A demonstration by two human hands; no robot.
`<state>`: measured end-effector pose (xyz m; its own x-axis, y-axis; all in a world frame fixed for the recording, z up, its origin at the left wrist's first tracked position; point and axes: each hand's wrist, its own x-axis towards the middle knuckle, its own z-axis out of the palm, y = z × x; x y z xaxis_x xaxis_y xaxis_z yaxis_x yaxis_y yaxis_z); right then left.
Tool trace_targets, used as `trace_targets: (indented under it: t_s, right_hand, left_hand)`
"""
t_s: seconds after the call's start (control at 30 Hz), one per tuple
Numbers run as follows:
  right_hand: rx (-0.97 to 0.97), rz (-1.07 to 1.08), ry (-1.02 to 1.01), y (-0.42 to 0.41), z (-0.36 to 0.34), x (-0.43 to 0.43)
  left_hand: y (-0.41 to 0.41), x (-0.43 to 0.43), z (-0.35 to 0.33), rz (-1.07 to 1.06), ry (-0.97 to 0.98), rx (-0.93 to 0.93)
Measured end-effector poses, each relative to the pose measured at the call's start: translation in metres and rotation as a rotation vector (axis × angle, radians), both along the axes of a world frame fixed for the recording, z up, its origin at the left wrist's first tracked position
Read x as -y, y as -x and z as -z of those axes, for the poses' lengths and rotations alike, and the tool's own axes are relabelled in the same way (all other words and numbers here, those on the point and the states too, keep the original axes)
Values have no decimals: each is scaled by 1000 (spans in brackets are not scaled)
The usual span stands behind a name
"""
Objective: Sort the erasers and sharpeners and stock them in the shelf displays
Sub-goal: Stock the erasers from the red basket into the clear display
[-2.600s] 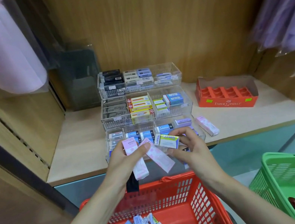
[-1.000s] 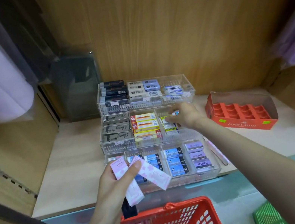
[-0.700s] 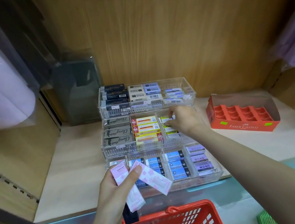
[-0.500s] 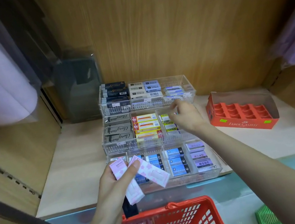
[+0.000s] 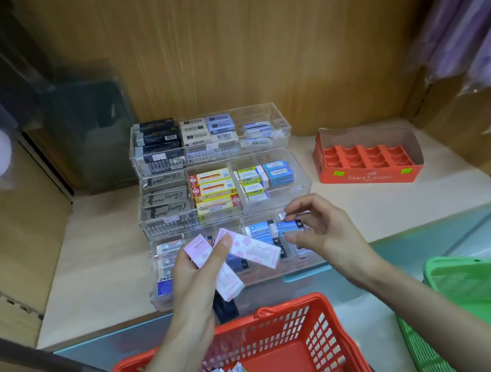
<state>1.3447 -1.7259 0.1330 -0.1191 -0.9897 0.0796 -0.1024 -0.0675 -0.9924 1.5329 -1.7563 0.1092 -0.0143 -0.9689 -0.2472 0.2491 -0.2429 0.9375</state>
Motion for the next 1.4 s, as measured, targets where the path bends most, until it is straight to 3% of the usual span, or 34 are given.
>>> trace_targets:
  t_s: [0.1, 0.33, 0.9, 1.1, 1.27, 1.4]
  right_hand:
    - [-5, 32, -27, -6, 6, -12]
    - [-219, 202, -94, 4, 18, -3]
    - [-270, -18, -94, -54, 39, 31]
    - [-407, -34, -46, -71, 38, 44]
    - [-518, -63, -119, -95, 48, 61]
    - [-800, -33, -122, -101, 56, 72]
  left_hand:
    - [7, -2, 5, -10, -6, 4]
    - [-9, -1, 9, -84, -36, 44]
    - [-83, 2, -1, -238, -33, 29]
    - [-94, 1, -1, -266, -36, 10]
    - [-102, 4, -2, -285, -44, 0]
    - [-103, 6, -2, -288, -62, -4]
